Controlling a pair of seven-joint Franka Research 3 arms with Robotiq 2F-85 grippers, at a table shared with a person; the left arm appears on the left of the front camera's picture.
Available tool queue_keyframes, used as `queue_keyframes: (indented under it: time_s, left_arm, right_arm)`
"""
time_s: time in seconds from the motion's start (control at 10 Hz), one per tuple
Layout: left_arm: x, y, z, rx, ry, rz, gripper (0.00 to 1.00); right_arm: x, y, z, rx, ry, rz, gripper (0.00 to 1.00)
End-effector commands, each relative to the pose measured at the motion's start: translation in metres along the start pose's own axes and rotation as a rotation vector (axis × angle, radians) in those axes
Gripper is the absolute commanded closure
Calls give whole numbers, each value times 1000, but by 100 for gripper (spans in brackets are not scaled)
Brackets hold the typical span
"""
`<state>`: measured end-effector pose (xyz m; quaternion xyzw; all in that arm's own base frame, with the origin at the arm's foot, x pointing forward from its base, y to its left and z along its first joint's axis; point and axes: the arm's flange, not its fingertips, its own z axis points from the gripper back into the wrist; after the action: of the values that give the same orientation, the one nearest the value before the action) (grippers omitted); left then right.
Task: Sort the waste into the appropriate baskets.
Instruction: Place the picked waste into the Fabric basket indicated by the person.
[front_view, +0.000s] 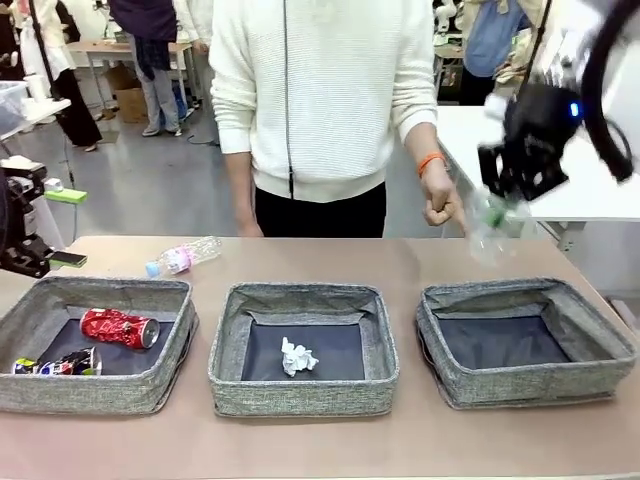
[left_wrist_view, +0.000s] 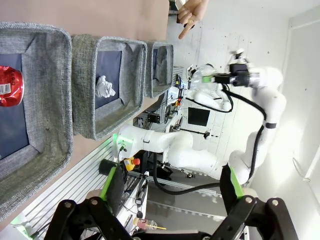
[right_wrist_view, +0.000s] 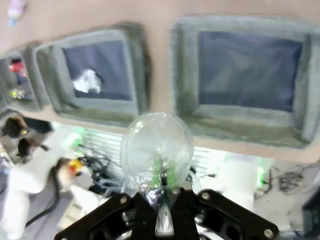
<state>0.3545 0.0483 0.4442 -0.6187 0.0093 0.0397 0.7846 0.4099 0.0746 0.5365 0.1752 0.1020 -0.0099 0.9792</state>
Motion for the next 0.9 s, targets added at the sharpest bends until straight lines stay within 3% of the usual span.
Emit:
queue_keyframes:
  time_s: [0.0,0.3,0.7,0.8]
  left_arm:
    - [-2,0,1,-10,2,-20,0]
    - [-2,0,1,-10,2,-20,0]
    - [-2,0,1,-10,2,-20,0]
    - [-2,0,1,-10,2,-20,0]
  right_arm:
    - [-16,-46,-48,124,-76,-92,99]
    - [-4,-79,-91,238,-110,-229,99]
    - [-1,-78,-92,226,-129,-268,99]
    - [-1,-77,-93,217,-136,-258,39]
